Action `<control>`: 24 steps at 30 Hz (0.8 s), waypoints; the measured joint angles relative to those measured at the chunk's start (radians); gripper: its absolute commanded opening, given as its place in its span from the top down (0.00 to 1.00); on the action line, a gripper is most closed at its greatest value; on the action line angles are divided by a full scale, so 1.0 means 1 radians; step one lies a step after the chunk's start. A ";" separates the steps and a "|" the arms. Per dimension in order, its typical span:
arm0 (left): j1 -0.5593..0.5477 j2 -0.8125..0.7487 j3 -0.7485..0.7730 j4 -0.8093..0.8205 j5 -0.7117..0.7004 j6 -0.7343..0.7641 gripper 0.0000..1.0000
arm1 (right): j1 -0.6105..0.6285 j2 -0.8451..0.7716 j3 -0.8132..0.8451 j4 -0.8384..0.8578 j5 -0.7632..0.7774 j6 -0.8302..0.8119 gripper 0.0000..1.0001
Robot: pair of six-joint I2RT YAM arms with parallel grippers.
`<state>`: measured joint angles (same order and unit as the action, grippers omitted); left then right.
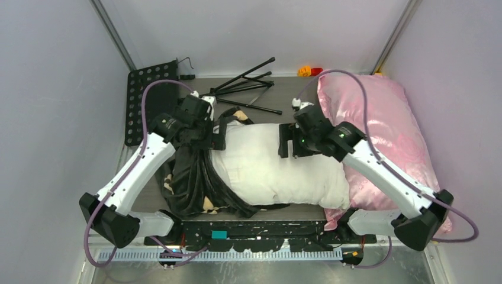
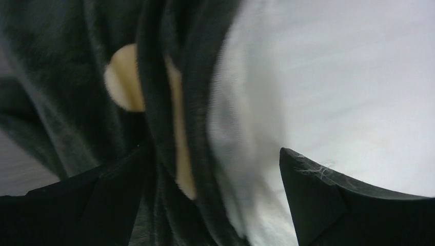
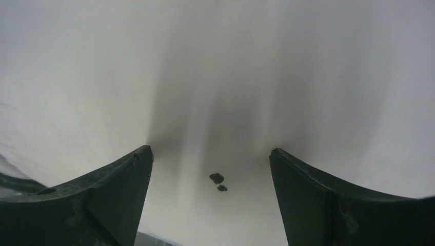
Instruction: Remove the pillowcase from the pillow
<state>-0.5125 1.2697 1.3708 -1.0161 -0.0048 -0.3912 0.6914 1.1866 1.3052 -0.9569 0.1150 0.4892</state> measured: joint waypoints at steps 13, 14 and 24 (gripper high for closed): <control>-0.002 -0.171 -0.358 0.117 -0.210 -0.211 0.51 | 0.043 0.087 -0.256 0.184 0.062 0.055 0.99; 0.008 -0.198 -0.370 0.130 -0.208 -0.227 0.56 | 0.042 0.080 -0.253 0.192 0.064 0.057 1.00; 0.244 -0.286 -0.455 0.205 -0.084 -0.291 0.79 | 0.042 -0.101 0.006 0.113 0.177 0.011 1.00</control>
<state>-0.2684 0.9840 0.9154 -0.8112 -0.0891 -0.6819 0.7338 1.0855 1.3109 -0.8436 0.2920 0.4999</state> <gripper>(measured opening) 0.228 0.030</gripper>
